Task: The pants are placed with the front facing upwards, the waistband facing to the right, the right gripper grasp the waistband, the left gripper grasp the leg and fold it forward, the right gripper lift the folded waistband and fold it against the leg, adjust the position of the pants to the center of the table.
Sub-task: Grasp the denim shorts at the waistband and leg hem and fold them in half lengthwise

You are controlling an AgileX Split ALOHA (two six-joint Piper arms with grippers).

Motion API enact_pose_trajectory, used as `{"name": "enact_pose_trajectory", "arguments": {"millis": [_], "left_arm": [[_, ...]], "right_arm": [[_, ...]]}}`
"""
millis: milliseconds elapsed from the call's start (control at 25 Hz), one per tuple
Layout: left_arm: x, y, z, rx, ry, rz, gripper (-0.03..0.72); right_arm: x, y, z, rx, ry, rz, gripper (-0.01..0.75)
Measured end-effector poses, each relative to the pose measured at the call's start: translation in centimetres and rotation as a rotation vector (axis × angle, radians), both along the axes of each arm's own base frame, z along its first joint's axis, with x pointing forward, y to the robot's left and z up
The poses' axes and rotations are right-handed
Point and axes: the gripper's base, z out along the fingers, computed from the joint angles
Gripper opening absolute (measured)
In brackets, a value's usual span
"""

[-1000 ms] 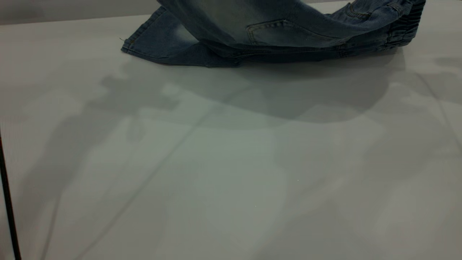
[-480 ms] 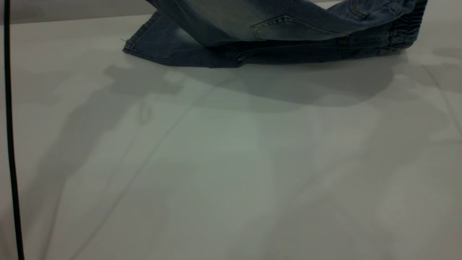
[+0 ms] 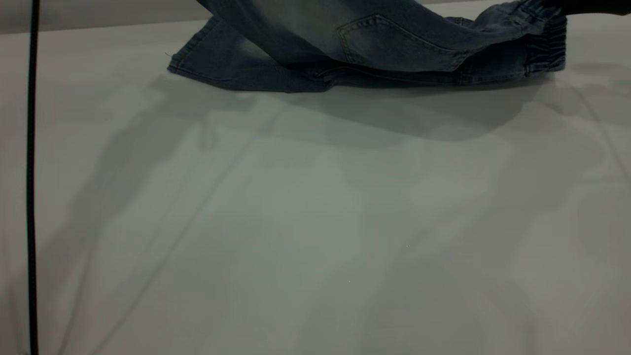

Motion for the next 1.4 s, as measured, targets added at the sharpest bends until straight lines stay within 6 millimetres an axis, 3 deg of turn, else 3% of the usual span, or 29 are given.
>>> {"name": "enact_pose_trajectory", "arguments": {"millis": [320,600,920,1400], "left_arm": [[1.7,-0.4,-0.8,-0.002,-0.026,0.007,0.057],[3.5,0.7,-1.4,-0.017,-0.035,0.046,0.057],[4.1,2.5,-2.6,-0.021,-0.001,0.094,0.057],[4.1,2.5,-2.7,-0.021,0.004,0.093,0.057]], "right_arm": [[0.3,0.0,0.1,-0.025,-0.01,0.001,0.044],[0.3,0.0,0.1,-0.021,-0.01,0.003,0.044],[0.4,-0.2,0.0,-0.036,-0.014,-0.014,0.044],[0.7,-0.3,-0.2,-0.077,-0.03,-0.043,0.05]]}}
